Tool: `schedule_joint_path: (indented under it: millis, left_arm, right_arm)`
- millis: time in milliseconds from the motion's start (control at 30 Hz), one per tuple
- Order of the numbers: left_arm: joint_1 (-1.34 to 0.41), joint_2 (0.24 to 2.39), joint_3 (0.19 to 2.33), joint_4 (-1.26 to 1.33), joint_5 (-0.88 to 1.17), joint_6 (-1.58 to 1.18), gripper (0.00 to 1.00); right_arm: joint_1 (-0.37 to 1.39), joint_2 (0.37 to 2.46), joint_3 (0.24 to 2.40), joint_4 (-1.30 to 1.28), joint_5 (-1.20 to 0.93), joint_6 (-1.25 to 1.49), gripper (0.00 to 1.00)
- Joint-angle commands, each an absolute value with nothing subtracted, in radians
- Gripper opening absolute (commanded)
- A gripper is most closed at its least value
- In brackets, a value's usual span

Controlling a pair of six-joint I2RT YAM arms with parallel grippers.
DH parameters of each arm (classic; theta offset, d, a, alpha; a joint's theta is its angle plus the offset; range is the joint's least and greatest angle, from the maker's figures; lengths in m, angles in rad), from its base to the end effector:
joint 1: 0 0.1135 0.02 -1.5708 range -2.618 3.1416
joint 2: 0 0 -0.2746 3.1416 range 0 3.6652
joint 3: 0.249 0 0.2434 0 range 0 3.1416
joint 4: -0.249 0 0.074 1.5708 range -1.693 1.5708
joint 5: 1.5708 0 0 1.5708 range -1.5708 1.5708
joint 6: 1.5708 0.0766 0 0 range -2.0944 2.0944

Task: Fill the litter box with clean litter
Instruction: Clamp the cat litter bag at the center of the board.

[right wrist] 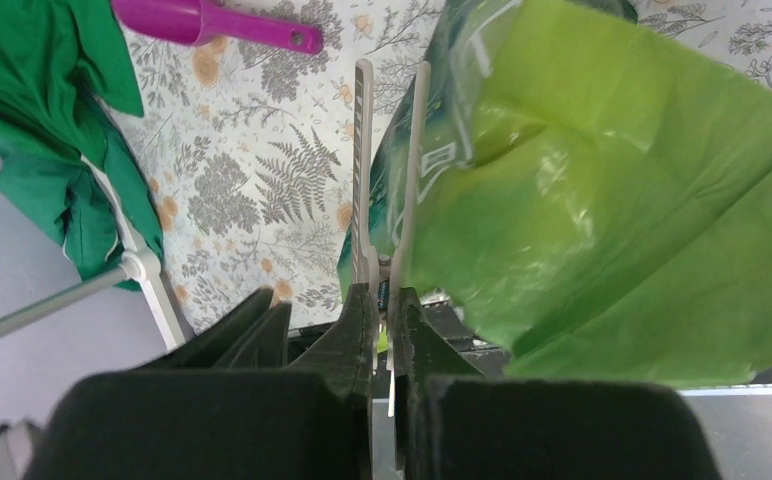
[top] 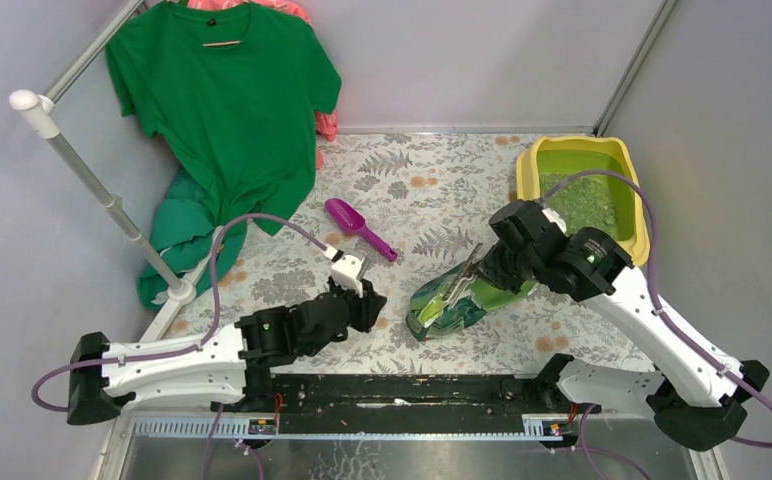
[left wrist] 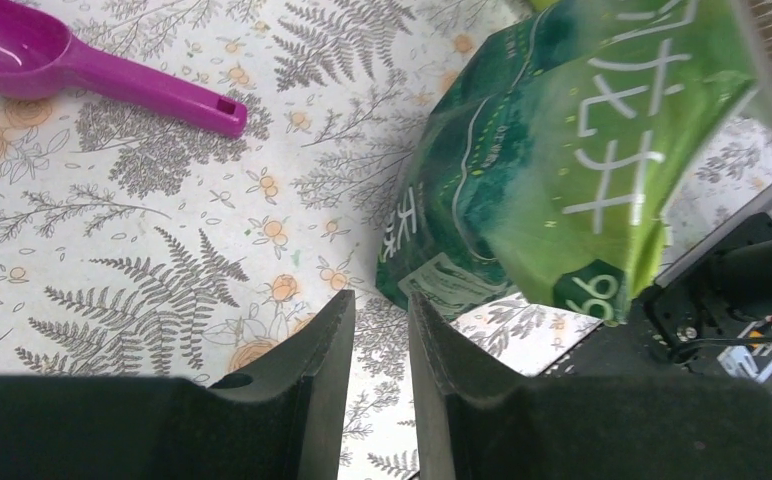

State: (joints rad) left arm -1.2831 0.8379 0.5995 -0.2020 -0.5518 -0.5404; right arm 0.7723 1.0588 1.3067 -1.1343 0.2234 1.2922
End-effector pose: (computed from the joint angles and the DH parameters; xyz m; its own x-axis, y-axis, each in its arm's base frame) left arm 0.0968 -0.1858 0.2608 -0.4546 -0.0077 -0.8907 0.5226 0.8074 -0.2738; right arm 0.1504 0.1228 0.3537 -0.7104 0.6169 -0.3389 0.3741 0.7388 0.5606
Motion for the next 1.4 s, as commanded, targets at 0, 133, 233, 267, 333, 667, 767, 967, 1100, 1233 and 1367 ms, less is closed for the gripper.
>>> schedule_joint_path:
  millis: [0, 133, 233, 267, 333, 667, 767, 967, 1100, 1233, 1367]
  left_arm:
    - [-1.237, 0.87, 0.578, -0.096, -0.479, -0.494, 0.33]
    - [-1.207, 0.897, 0.578, -0.062, -0.444, -0.482, 0.33]
    - [-1.185, 0.908, 0.584, -0.035, -0.422, -0.471, 0.33]
    - [-1.174, 0.913, 0.588, -0.03, -0.413, -0.466, 0.33]
    - [-1.151, 0.921, 0.598, -0.027, -0.398, -0.458, 0.33]
    - [-1.046, 0.971, 0.624, 0.032, -0.268, -0.423, 0.32]
    - [-1.025, 0.981, 0.614, 0.05, -0.241, -0.421, 0.32]
    - [-0.969, 1.007, 0.587, 0.094, -0.172, -0.422, 0.31]
    - [-0.957, 1.009, 0.581, 0.101, -0.155, -0.422, 0.31]
    - [-0.95, 1.007, 0.586, 0.101, -0.143, -0.42, 0.3]
    - [-0.946, 1.014, 0.595, 0.101, -0.139, -0.416, 0.3]
  right_arm:
    - [0.879, 1.11, 1.451, -1.207, 0.353, 1.366, 0.0]
    - [0.992, 1.144, 1.51, -1.278, 0.428, 1.485, 0.0]
    - [1.067, 1.139, 1.511, -1.3, 0.475, 1.575, 0.0]
    - [1.086, 1.139, 1.508, -1.312, 0.483, 1.603, 0.0]
    - [1.129, 1.143, 1.509, -1.344, 0.506, 1.667, 0.0]
    - [1.192, 1.185, 1.538, -1.465, 0.575, 1.832, 0.0]
    - [1.192, 1.179, 1.515, -1.465, 0.593, 1.866, 0.0]
    - [1.189, 1.205, 1.517, -1.465, 0.614, 1.878, 0.0]
    - [1.188, 1.221, 1.506, -1.463, 0.599, 1.879, 0.0]
    - [1.187, 1.212, 1.478, -1.454, 0.592, 1.886, 0.0]
    - [1.183, 1.198, 1.432, -1.431, 0.584, 1.892, 0.0]
